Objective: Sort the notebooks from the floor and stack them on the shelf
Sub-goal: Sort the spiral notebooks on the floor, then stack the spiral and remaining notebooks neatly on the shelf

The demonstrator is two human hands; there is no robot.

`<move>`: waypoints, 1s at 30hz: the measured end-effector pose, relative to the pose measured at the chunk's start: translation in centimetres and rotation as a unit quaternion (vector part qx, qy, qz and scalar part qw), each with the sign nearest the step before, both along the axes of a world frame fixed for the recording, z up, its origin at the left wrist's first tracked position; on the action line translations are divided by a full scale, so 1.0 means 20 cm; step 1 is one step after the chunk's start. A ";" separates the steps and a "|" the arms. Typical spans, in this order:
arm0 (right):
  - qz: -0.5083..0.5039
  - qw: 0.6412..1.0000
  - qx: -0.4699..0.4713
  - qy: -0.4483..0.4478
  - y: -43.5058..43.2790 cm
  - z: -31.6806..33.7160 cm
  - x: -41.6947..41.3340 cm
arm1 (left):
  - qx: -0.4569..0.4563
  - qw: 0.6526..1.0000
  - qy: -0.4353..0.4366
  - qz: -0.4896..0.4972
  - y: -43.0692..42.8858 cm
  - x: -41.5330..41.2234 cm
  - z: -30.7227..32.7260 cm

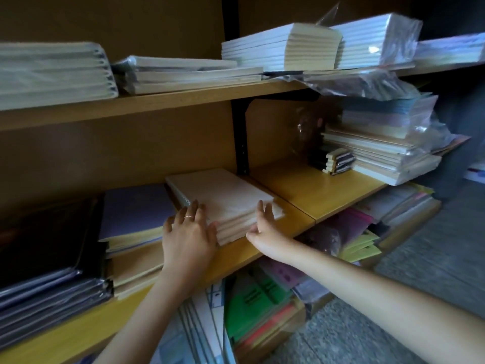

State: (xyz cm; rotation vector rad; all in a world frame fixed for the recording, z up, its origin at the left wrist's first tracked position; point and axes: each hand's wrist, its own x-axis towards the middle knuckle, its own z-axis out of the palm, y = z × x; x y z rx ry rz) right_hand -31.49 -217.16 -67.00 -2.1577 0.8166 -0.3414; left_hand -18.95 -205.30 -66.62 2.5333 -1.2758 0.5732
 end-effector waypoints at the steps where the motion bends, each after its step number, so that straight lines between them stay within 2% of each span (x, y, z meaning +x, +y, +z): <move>1: -0.001 1.000 -0.024 0.007 0.00 -0.01 0.01 | -0.009 1.000 0.005 0.002 -0.01 0.01 -0.01; 6: -0.005 0.992 -0.123 0.029 0.01 -0.09 -0.02 | -0.054 0.998 0.023 0.010 -0.03 0.02 -0.09; 10: -0.029 0.957 -0.285 0.053 -0.01 -0.15 -0.02 | -0.071 0.997 0.043 0.006 -0.04 0.03 -0.11; 18: -0.021 0.937 -0.341 0.068 -0.05 -0.16 -0.03 | -0.072 0.997 0.034 0.003 -0.04 0.03 -0.11; 20: -0.006 0.938 -0.337 0.078 -0.08 -0.16 -0.05 | -0.075 0.996 0.040 -0.002 -0.04 0.02 -0.11; 22: 0.029 0.951 -0.295 0.085 -0.12 -0.13 -0.07 | -0.092 0.993 0.078 0.002 -0.03 -0.01 -0.09; 25: 0.118 0.983 -0.141 0.012 -0.19 -0.08 -0.16 | -0.089 0.984 0.143 0.059 -0.06 -0.15 -0.01; 27: 0.144 0.987 -0.045 -0.053 -0.25 -0.05 -0.29 | -0.063 0.993 0.077 0.061 -0.08 -0.28 0.04; 28: 0.144 0.986 -0.035 -0.073 -0.28 -0.05 -0.39 | -0.066 0.997 0.021 0.016 -0.09 -0.37 0.06; 30: 0.136 0.983 -0.087 -0.093 -0.34 -0.05 -0.62 | -0.058 0.989 -0.068 -0.121 -0.15 -0.55 0.07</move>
